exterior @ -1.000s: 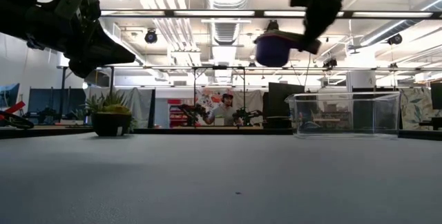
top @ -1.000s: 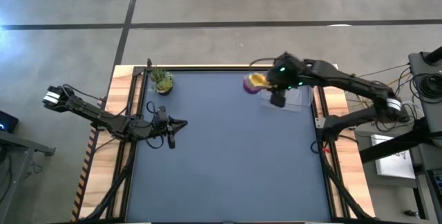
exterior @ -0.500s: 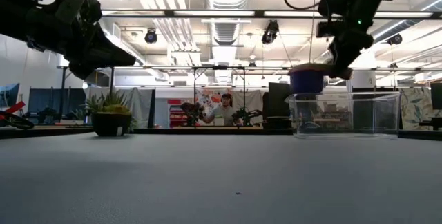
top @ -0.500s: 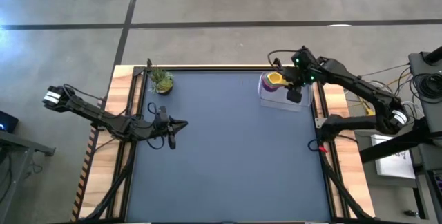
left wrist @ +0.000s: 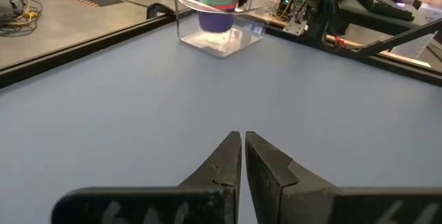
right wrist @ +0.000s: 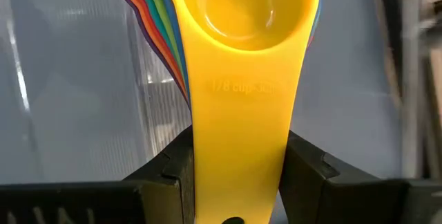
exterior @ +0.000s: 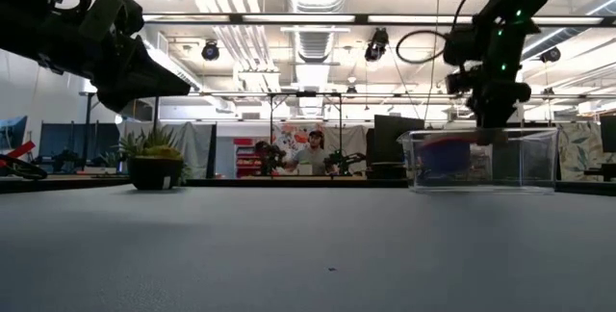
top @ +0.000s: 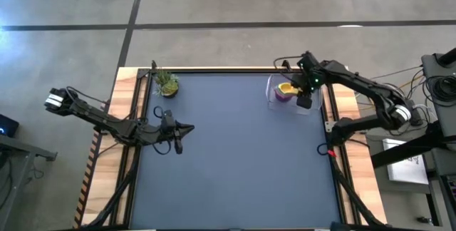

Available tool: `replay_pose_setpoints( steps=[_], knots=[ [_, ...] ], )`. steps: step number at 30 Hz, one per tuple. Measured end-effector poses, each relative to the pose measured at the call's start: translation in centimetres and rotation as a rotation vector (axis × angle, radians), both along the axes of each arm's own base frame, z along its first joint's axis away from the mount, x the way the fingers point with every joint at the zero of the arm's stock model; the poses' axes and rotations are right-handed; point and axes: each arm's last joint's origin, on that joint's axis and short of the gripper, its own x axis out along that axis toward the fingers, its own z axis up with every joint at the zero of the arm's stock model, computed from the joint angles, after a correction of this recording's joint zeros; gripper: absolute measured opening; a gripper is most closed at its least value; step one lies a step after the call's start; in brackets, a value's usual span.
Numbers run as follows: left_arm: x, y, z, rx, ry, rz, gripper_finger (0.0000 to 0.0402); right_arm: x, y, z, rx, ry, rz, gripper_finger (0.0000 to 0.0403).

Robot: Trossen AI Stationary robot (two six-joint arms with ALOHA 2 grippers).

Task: Nest measuring cups in basket
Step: Put the nested measuring cups inside the transparent bin

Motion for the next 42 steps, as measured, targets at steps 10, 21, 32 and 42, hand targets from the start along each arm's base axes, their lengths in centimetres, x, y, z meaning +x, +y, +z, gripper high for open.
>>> replay_pose_setpoints(
  steps=[10,21,32,42],
  knots=[
    [0.0,0.0,0.0,-0.001,-0.002,0.000,0.0004,1.1,-1.3,-3.8,0.113,0.057,-0.020,0.0134],
    [0.0,0.0,0.0,-0.001,-0.002,0.000,0.0004,1.0,-1.3,-3.7,0.118,0.074,-0.082,0.0278],
    [0.0,0.0,0.0,-0.001,-0.001,0.000,0.0004,-0.3,0.4,3.0,-0.066,-0.123,-0.117,0.0330],
    [0.0,0.0,0.0,-0.004,-0.003,0.001,0.0004,0.1,0.7,4.2,-0.043,-0.317,-0.098,0.0223]
  ],
)
